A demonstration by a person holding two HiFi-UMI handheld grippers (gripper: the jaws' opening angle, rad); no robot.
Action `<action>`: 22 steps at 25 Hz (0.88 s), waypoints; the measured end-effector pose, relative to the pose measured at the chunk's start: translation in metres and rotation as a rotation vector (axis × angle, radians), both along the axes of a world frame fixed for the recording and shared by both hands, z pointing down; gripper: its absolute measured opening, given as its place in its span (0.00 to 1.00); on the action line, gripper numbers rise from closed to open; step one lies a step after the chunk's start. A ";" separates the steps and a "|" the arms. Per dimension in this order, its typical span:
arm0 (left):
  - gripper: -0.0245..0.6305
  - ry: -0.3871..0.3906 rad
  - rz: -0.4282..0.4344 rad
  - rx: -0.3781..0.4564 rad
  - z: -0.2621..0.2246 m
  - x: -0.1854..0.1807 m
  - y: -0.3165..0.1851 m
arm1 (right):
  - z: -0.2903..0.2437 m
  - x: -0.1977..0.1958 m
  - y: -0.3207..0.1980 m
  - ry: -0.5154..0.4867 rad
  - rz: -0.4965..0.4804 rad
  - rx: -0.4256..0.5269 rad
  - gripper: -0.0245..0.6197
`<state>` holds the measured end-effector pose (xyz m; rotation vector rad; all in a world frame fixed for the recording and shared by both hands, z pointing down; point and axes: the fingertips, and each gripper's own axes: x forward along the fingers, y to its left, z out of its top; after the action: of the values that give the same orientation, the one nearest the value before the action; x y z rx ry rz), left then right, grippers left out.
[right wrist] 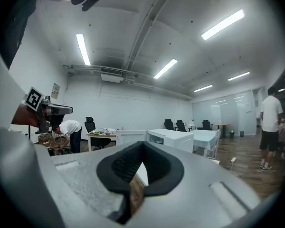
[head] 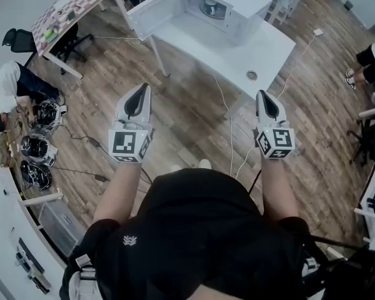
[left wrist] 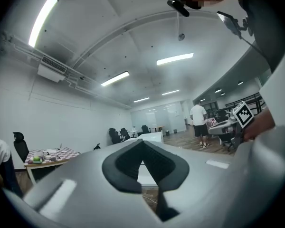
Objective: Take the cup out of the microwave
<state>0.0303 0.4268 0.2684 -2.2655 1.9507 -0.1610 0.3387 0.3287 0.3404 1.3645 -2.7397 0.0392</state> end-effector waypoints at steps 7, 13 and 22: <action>0.04 -0.030 -0.003 -0.012 0.005 0.030 -0.034 | 0.005 0.018 -0.028 -0.041 -0.021 0.022 0.04; 0.04 -0.051 -0.016 -0.028 0.012 0.050 -0.051 | 0.029 0.024 -0.049 -0.057 -0.052 -0.039 0.04; 0.04 -0.044 0.023 -0.044 0.030 0.053 -0.099 | 0.046 0.024 -0.079 -0.046 -0.020 -0.057 0.04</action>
<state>0.0830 0.3277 0.2982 -2.2908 1.9168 -0.2510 0.3625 0.2501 0.3866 1.3382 -2.7663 0.1477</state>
